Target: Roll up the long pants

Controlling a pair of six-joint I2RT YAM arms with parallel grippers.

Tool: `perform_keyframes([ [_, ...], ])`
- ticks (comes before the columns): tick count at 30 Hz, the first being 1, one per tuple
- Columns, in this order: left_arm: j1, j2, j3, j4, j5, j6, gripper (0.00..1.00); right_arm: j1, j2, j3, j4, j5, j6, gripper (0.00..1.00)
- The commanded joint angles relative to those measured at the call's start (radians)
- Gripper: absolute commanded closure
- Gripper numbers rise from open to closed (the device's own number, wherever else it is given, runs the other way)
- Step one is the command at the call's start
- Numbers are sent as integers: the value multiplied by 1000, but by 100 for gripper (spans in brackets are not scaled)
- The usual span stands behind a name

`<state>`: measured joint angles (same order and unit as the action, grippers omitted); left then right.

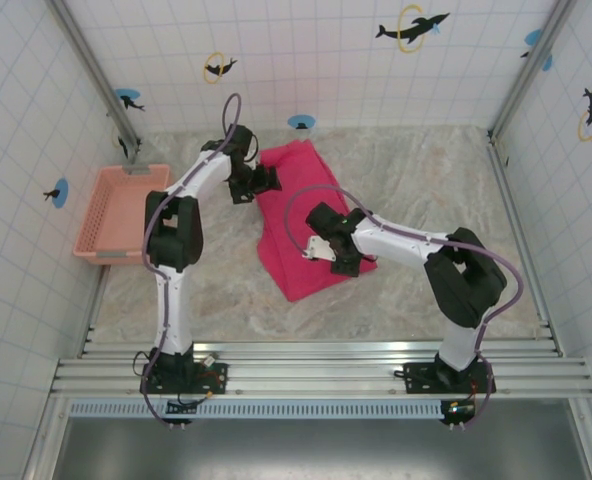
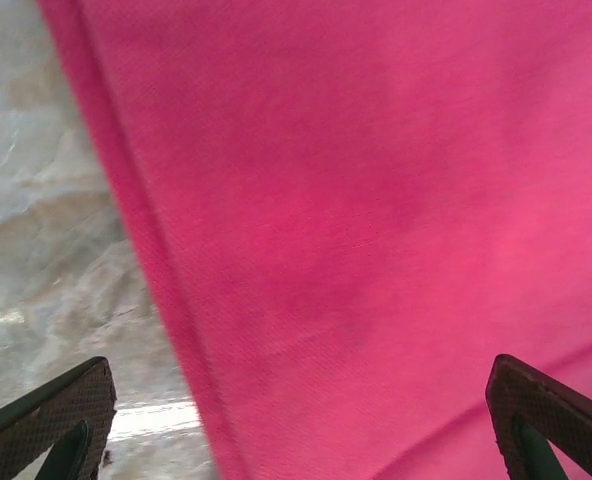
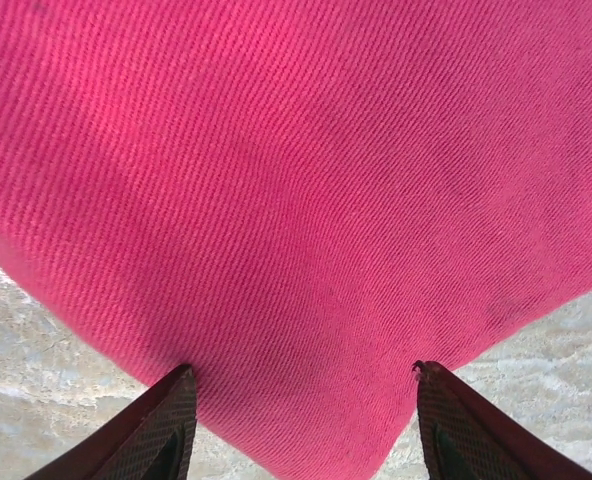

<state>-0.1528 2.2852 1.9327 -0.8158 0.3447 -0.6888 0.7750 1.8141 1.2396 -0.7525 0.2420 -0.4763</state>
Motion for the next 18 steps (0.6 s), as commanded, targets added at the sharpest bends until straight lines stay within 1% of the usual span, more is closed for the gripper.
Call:
perform_keyframes([
  [1, 12, 35, 56, -81, -42, 41, 3, -1, 28, -7, 16, -32, -4, 41],
  [6, 7, 128, 117, -88, -26, 21, 3, 6, 37, -48, 1, -98, 43, 43],
  [10, 3, 208, 225, -107, -4, 4, 3, 54, 50, -64, -13, -152, 95, 45],
  [13, -13, 262, 308, -116, 10, -19, 3, 81, 73, -50, -29, -243, 146, 48],
  [15, -27, 289, 351, -118, 6, -35, 2, 120, 79, -42, -28, -278, 165, 49],
  [18, -42, 340, 411, -119, 32, -70, 3, 170, 104, -5, -43, -329, 192, 50],
])
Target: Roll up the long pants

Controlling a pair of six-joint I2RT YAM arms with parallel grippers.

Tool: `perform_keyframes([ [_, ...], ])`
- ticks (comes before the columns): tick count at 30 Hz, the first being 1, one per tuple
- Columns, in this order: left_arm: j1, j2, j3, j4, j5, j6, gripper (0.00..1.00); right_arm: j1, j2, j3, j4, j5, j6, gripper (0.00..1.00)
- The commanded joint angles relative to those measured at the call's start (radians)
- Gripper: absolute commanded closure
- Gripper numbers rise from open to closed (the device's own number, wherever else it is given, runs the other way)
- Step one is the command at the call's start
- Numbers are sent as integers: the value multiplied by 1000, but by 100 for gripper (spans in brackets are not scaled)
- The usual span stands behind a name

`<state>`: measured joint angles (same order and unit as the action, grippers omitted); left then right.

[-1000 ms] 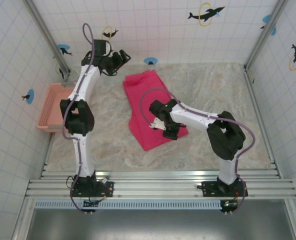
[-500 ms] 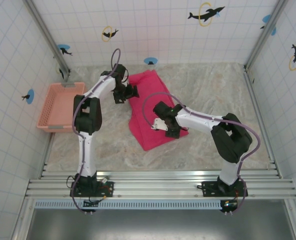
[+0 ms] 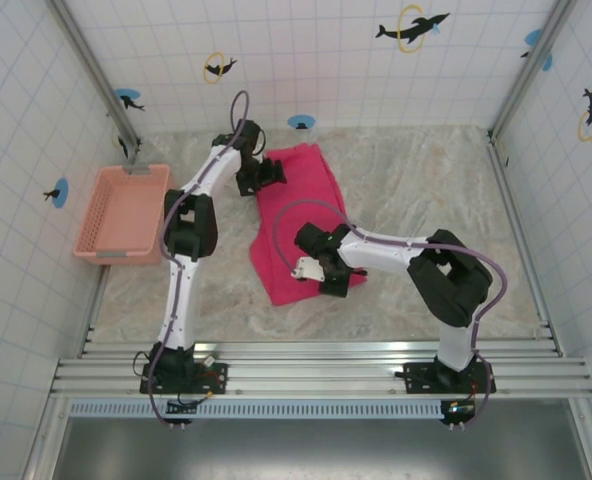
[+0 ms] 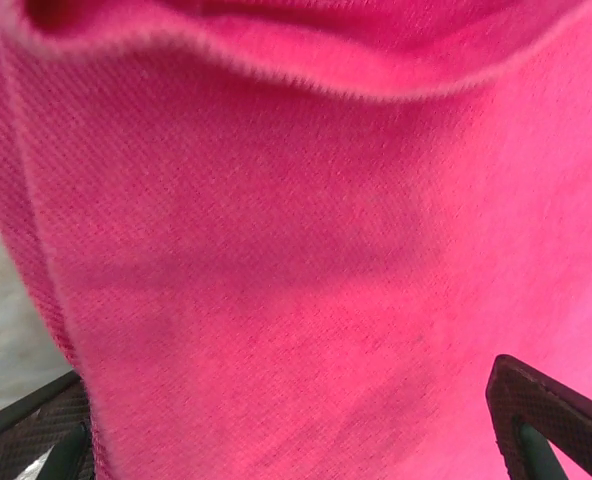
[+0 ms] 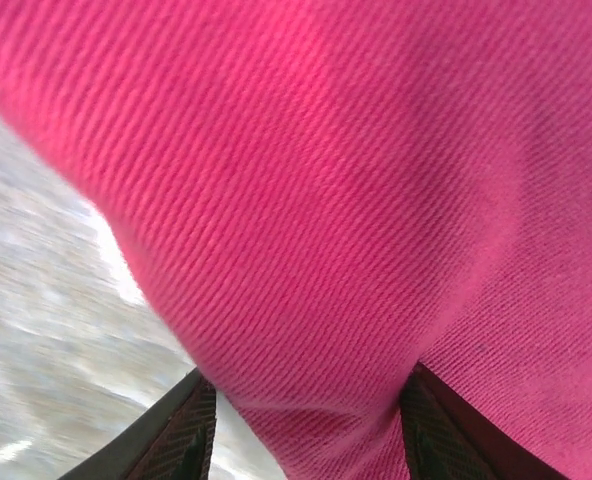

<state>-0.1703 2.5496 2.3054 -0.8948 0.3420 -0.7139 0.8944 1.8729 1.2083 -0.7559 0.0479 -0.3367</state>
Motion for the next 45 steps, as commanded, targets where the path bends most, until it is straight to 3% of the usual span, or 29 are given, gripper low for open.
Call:
perform_keyframes([
  [1, -33, 94, 60, -40, 45, -56, 3, 63, 52, 43, -42, -156, 64, 50],
  [6, -63, 161, 154, -38, 81, -98, 2, 95, 62, 82, -41, -189, 111, 51],
  [11, -49, 133, 144, -38, 84, -81, 3, 97, -33, 45, -53, -65, 97, 47],
  [14, -19, 61, 87, -38, 74, -33, 3, 123, -108, 8, -60, 30, 68, 43],
  [18, 17, -92, -17, -43, -28, 126, 2, 155, -150, -36, -27, 126, 60, 41],
  [22, 57, -280, -184, -8, -85, 226, 2, 162, -124, -50, 12, 153, 31, 40],
  [25, 98, -421, -417, 165, 8, 171, 3, 165, -86, -57, 47, 152, 12, 40],
  [30, 164, -624, -877, 576, 145, -115, 3, 163, -25, -49, 94, 153, -21, 40],
  [34, 174, -605, -931, 606, 310, -157, 2, 163, 4, -25, 94, 137, -14, 40],
  [36, 170, -618, -931, 601, 324, -124, 2, 163, 11, -32, 105, 133, -14, 40],
  [39, 170, -651, -931, 602, 357, -43, 2, 152, 38, -18, 99, 124, -10, 49],
  [41, 172, -656, -931, 567, 355, -14, 3, 137, 49, 7, 77, 93, -12, 65],
  [45, 161, -655, -772, 315, 199, 175, 3, 116, 30, 75, -8, 16, -31, 82],
])
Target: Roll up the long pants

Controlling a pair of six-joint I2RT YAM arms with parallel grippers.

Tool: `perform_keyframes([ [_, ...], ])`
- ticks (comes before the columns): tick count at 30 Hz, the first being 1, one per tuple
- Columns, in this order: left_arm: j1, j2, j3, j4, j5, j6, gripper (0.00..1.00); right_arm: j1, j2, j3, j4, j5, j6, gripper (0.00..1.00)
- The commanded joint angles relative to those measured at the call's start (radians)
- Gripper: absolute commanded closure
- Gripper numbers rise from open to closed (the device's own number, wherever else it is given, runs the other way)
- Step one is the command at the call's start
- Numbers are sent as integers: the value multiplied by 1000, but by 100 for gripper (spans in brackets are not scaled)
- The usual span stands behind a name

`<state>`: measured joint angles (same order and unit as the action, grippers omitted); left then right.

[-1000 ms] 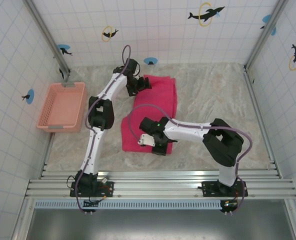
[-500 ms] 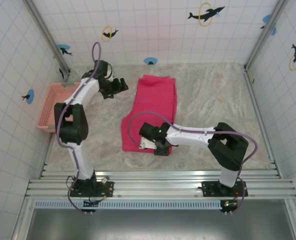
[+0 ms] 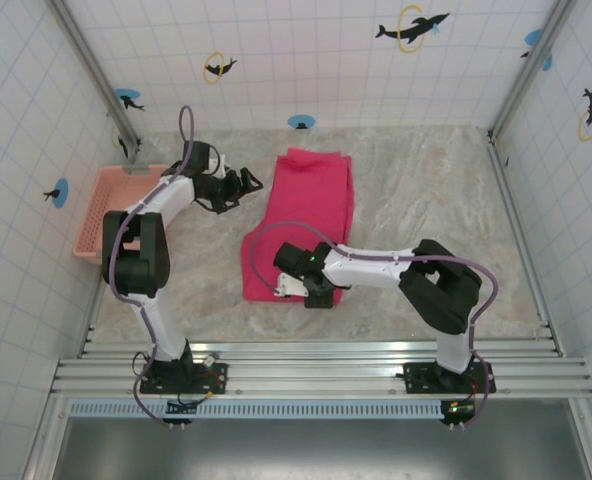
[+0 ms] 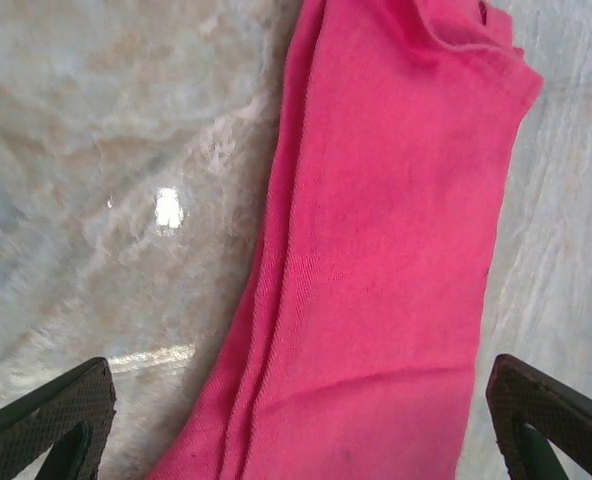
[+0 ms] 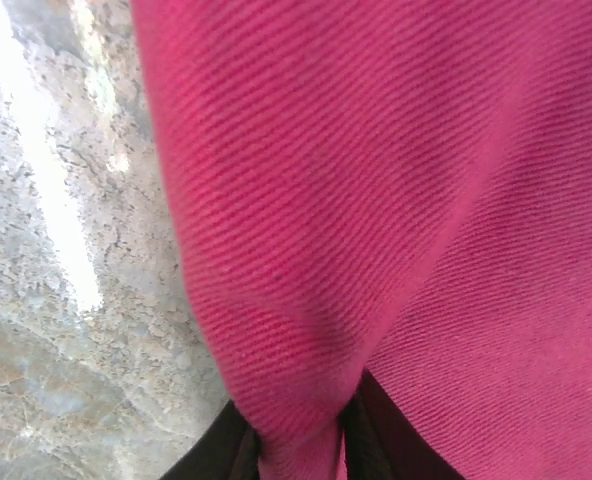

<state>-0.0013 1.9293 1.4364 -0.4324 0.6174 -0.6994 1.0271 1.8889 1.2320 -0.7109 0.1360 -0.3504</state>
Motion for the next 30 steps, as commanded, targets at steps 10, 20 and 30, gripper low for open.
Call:
perform_keyframes([
  [10, -61, -25, 289, -364, -266, 397, 2, -150, 71, 394, -438, -597, -19, 89],
  [20, -124, -52, 271, -410, -319, 470, 2, -353, 336, 536, -486, -855, 67, 88],
  [30, -175, -102, 251, -474, -350, 506, 10, -464, 459, 598, -445, -929, 142, 87],
])
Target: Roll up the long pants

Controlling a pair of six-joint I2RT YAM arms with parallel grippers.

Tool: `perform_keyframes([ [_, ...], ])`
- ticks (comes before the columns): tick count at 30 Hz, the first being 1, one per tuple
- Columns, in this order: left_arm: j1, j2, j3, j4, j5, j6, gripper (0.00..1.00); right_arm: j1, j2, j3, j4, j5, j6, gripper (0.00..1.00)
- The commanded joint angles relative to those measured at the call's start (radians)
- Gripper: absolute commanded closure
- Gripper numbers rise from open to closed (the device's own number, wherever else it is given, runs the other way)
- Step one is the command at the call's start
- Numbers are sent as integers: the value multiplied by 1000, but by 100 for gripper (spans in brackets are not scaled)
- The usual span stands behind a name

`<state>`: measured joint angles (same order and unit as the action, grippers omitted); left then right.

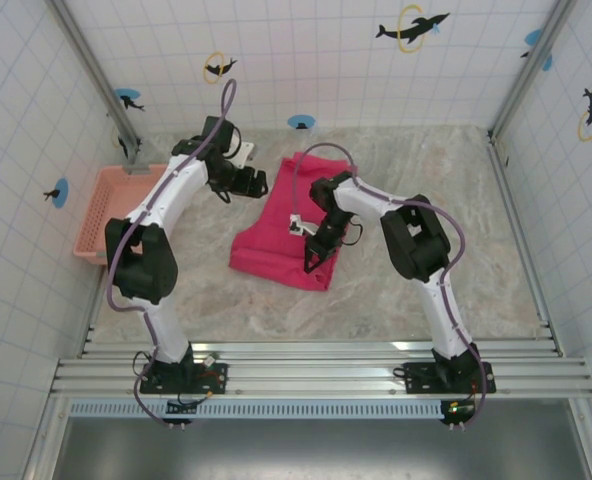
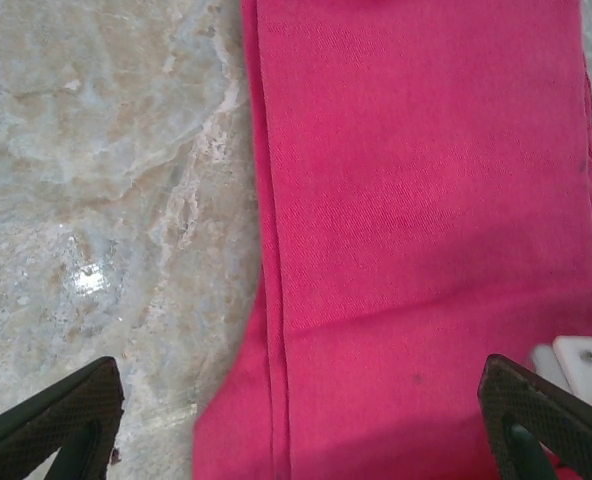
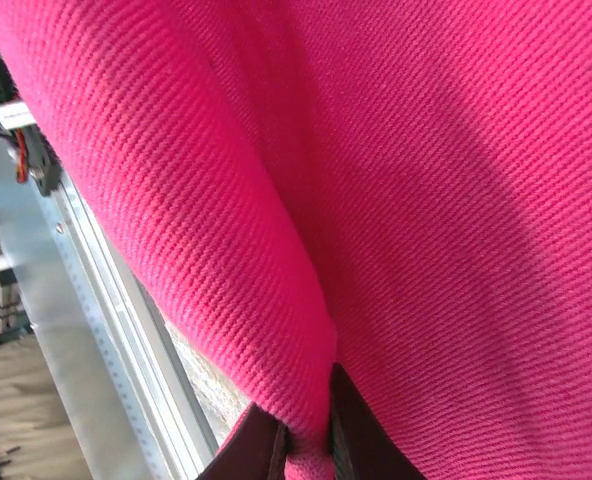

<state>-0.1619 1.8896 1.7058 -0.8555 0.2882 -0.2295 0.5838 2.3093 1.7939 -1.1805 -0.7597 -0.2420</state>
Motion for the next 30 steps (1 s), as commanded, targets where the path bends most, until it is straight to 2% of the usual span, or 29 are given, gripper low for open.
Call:
perform_keyframes([
  [1, -20, -78, -36, -53, -14, 36, 15, -29, 53, 41, 24, -37, 35, 87],
  [6, -59, -171, -148, -51, -41, 51, 23, -43, 99, 82, 29, -37, 66, 87],
  [9, -97, -222, -207, -44, -90, 75, 32, -51, 119, 99, 30, -35, 83, 87],
  [22, -183, -201, -371, -39, -192, 24, 30, -88, 142, 105, 39, -55, 123, 86],
  [26, -187, -144, -381, -18, -199, 5, 30, -91, 145, 99, 44, -68, 127, 86],
  [30, -188, -51, -363, -17, -222, -17, 35, -94, 144, 103, 45, -71, 133, 86],
])
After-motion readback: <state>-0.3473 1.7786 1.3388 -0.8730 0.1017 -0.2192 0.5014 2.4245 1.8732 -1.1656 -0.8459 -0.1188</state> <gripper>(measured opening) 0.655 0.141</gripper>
